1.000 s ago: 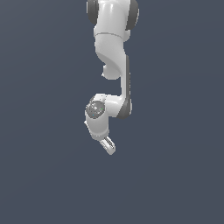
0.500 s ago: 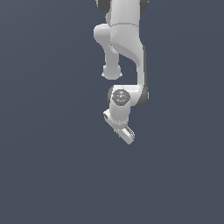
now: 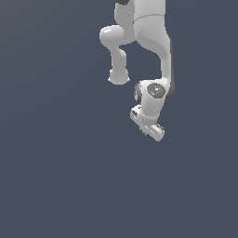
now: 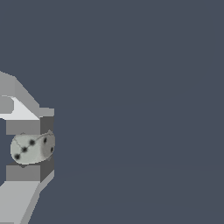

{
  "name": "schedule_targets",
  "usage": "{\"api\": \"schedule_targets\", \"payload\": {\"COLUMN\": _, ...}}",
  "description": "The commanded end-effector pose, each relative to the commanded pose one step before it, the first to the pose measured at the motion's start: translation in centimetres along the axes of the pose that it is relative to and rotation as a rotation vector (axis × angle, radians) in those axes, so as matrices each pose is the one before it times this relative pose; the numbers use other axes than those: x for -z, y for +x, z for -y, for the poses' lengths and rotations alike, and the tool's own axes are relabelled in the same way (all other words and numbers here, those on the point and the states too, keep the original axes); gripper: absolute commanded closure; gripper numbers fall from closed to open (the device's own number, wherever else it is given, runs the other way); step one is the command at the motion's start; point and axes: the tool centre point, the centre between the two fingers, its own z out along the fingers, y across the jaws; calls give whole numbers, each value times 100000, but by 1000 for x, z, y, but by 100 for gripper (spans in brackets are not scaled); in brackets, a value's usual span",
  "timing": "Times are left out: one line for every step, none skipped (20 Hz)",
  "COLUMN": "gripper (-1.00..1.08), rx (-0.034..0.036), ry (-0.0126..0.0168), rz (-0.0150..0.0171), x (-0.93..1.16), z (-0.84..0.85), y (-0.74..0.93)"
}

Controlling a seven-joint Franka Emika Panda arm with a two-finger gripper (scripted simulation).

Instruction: Pick up the object and move it to a goal position.

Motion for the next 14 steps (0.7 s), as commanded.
{"api": "schedule_targets", "payload": {"gripper": 108, "rx": -109, "ry": 4, "rz": -25, "x": 295, "z": 546, "y": -2480}}
{"api": "schedule_targets", "payload": {"gripper": 108, "rx": 0, "ry": 0, "rz": 0, "x": 99, "z": 214, "y": -843}}
{"api": "schedule_targets", "payload": {"gripper": 108, "rx": 0, "ry": 0, "rz": 0, "x": 91, "z": 200, "y": -768}}
{"api": "schedule_targets", "payload": {"gripper": 108, "rx": 0, "ry": 0, "rz": 0, "x": 83, "z": 185, "y": -696}}
{"api": "schedule_targets", "payload": {"gripper": 108, "rx": 0, "ry": 0, "rz": 0, "x": 74, "z": 170, "y": -625}}
{"api": "schedule_targets", "payload": {"gripper": 108, "rx": 0, "ry": 0, "rz": 0, "x": 66, "z": 155, "y": -556}}
{"api": "schedule_targets", "payload": {"gripper": 108, "rx": -47, "ry": -26, "rz": -43, "x": 53, "z": 131, "y": -465}}
{"api": "schedule_targets", "payload": {"gripper": 108, "rx": 0, "ry": 0, "rz": 0, "x": 51, "z": 122, "y": -421}}
{"api": "schedule_targets", "payload": {"gripper": 108, "rx": 0, "ry": 0, "rz": 0, "x": 43, "z": 105, "y": -355}}
{"api": "schedule_targets", "payload": {"gripper": 108, "rx": 0, "ry": 0, "rz": 0, "x": 35, "z": 87, "y": -290}}
{"api": "schedule_targets", "payload": {"gripper": 108, "rx": 0, "ry": 0, "rz": 0, "x": 27, "z": 68, "y": -225}}
{"api": "schedule_targets", "payload": {"gripper": 108, "rx": 0, "ry": 0, "rz": 0, "x": 20, "z": 49, "y": -161}}
{"api": "schedule_targets", "payload": {"gripper": 108, "rx": 0, "ry": 0, "rz": 0, "x": 12, "z": 30, "y": -96}}
{"api": "schedule_targets", "payload": {"gripper": 108, "rx": 0, "ry": 0, "rz": 0, "x": 4, "z": 10, "y": -32}}
